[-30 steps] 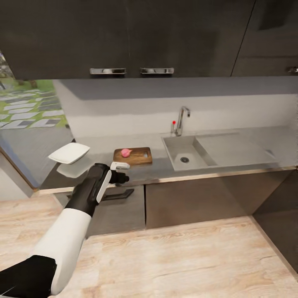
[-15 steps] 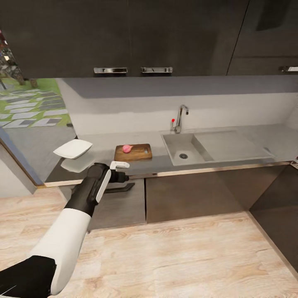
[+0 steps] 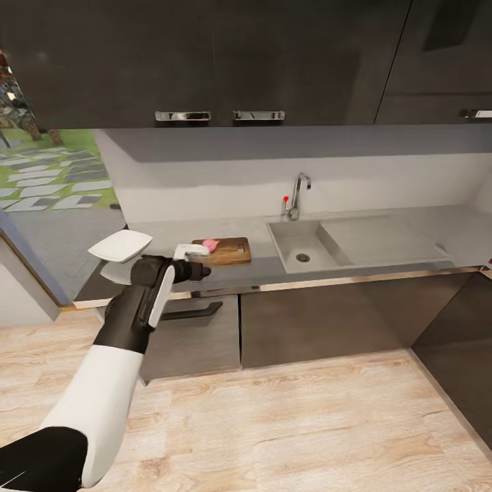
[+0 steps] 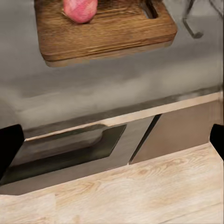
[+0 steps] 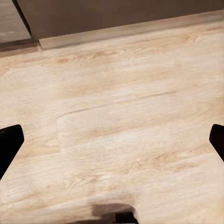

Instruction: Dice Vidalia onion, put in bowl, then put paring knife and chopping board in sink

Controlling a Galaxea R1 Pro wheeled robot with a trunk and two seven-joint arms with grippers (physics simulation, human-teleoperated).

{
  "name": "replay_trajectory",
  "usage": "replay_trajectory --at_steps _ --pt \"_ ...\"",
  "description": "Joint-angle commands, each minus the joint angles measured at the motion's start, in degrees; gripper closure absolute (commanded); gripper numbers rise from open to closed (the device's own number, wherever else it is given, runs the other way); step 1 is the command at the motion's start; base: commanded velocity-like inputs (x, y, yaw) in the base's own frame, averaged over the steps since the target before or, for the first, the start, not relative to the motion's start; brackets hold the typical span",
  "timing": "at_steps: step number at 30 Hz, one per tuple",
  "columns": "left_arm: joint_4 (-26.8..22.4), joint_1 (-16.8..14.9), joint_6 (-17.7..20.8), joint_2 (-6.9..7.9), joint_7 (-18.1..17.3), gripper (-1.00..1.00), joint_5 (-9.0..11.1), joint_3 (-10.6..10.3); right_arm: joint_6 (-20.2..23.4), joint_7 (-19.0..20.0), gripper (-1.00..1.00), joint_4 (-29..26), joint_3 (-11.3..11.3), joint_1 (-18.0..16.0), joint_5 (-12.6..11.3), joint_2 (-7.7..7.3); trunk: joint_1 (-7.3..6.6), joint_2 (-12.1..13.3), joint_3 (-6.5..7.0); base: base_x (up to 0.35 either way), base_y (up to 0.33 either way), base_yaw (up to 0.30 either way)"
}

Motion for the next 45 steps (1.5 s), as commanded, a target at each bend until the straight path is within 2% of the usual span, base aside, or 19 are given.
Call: replay_trajectory --at_steps 1,5,9,11,14,18,25,27,29,30,32,38,45 --pt "-1.47 0.00 0.20 0.05 -0.04 -1.00 0.08 0.02 -0.12 -0.45 -1.00 0.03 -0.18 -0.08 0.62 0.02 0.04 -0.10 -0.11 0.000 0.000 0.000" --pt "-3.52 0.03 0.17 0.17 -0.03 -1.00 0.08 0.07 -0.11 -0.45 -1.00 -0.01 -0.18 -0.06 0.62 0.02 0.04 -0.10 -0.11 0.000 0.000 0.000" --pt "-8.25 0.32 0.16 0.97 0.00 -1.00 0.02 0.15 -0.11 -0.45 -1.00 0.01 -0.18 -0.02 0.62 0.02 0.04 -0.10 -0.11 0.000 0.000 0.000" --pt "-8.94 0.38 0.16 1.34 0.02 -1.00 0.01 0.20 -0.11 -0.45 -1.00 0.03 -0.18 -0.02 0.62 0.02 0.04 -0.10 -0.11 0.000 0.000 0.000" --pt "-9.86 0.68 0.20 3.10 0.02 -1.00 0.06 0.39 -0.11 -0.45 -1.00 0.04 -0.18 -0.06 0.62 0.02 0.04 -0.10 -0.11 0.000 0.000 0.000" --pt "-10.15 1.45 0.19 4.55 -0.02 -1.00 0.07 0.44 -0.11 -0.45 -1.00 0.03 -0.18 -0.03 0.62 0.02 0.04 -0.10 -0.11 0.000 0.000 0.000" --pt "-10.82 4.68 -0.10 5.16 0.05 -1.00 0.07 0.72 -0.11 -0.45 -1.00 0.03 -0.18 -0.03 0.62 -0.06 0.04 -0.10 -0.11 0.000 0.000 0.000" --pt "-11.71 6.10 -0.20 5.18 0.01 -1.00 0.07 1.59 -0.11 -0.45 -1.00 0.01 -0.18 -0.02 0.62 -0.06 0.04 -0.10 -0.11 0.000 0.000 0.000" --pt "-13.56 8.20 -0.26 5.14 -0.09 -1.00 0.07 5.44 -0.11 -0.45 -1.00 0.00 -0.18 -0.02 0.62 -0.07 0.04 -0.10 -0.11 0.000 0.000 0.000" --pt "-13.83 8.57 -0.27 5.13 -0.12 -1.00 0.07 6.20 -0.10 -0.45 -1.00 0.00 -0.18 -0.02 0.62 -0.07 0.04 -0.10 -0.11 0.000 0.000 0.000" --pt "-15.30 10.73 -0.70 5.12 -0.24 -1.00 0.09 8.99 -0.05 -0.45 -1.00 0.04 -0.18 -0.04 0.62 -0.07 0.04 -0.10 -0.11 0.000 0.000 0.000" --pt "-16.20 13.48 -3.48 5.12 -0.29 -1.00 0.08 9.90 -0.03 -0.45 -1.00 0.07 -0.18 -0.04 0.62 -0.09 0.04 -0.10 -0.11 0.000 0.000 0.000" --pt "-17.12 18.67 -8.88 5.07 -0.29 -1.00 0.08 10.10 -0.03 -0.45 -1.00 0.38 -0.18 -0.05 0.62 -0.15 0.04 -0.10 -0.11 0.000 0.000 0.000"
